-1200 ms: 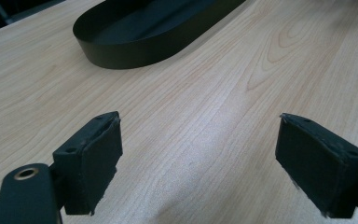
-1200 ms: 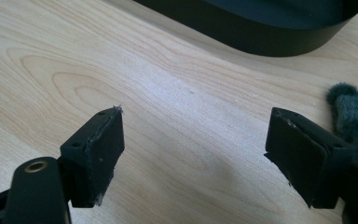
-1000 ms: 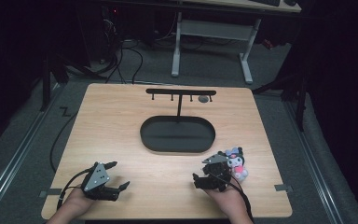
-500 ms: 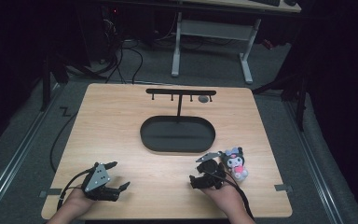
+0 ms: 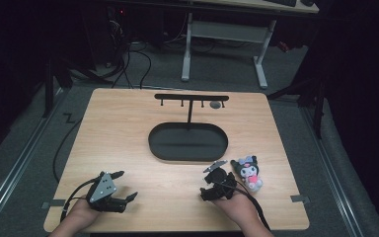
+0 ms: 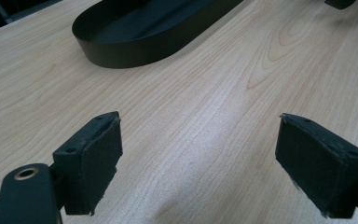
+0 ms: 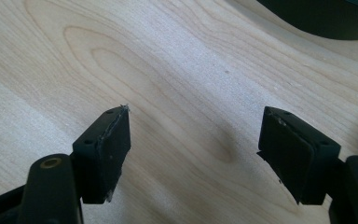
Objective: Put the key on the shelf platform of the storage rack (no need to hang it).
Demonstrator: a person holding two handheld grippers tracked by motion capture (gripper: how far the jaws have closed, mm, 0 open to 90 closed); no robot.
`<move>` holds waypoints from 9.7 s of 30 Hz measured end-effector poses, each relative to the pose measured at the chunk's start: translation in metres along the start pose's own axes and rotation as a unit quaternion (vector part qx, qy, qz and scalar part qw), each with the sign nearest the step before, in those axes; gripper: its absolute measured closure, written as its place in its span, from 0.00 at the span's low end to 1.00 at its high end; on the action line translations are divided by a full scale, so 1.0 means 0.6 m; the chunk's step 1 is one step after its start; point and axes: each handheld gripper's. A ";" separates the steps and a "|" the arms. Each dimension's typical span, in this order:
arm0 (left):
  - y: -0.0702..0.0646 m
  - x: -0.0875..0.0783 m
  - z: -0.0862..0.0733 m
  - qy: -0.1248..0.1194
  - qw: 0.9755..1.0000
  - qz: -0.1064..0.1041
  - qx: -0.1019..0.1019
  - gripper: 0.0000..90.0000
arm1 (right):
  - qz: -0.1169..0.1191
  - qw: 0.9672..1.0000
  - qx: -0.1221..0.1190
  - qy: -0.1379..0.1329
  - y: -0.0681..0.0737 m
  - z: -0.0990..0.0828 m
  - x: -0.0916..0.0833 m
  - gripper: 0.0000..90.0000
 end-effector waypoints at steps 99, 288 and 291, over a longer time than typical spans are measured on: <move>0.002 0.004 0.001 0.009 1.000 0.001 -0.005 0.17 | -0.020 0.987 0.128 0.093 -0.173 -0.078 -0.067 0.43; 0.002 0.002 0.001 0.005 1.000 -0.006 -0.005 0.17 | 0.011 0.997 0.074 0.023 -0.111 0.199 0.033 0.30; 0.002 0.002 0.001 0.006 1.000 -0.006 -0.005 0.17 | 0.009 0.997 0.070 0.021 -0.111 0.197 0.025 0.31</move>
Point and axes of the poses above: each handheld gripper's, and its own axes: x roughly forward along the jaws, z roughly out of its top, y roughly to its left, and after that the axes turned 7 degrees about z, right-handed
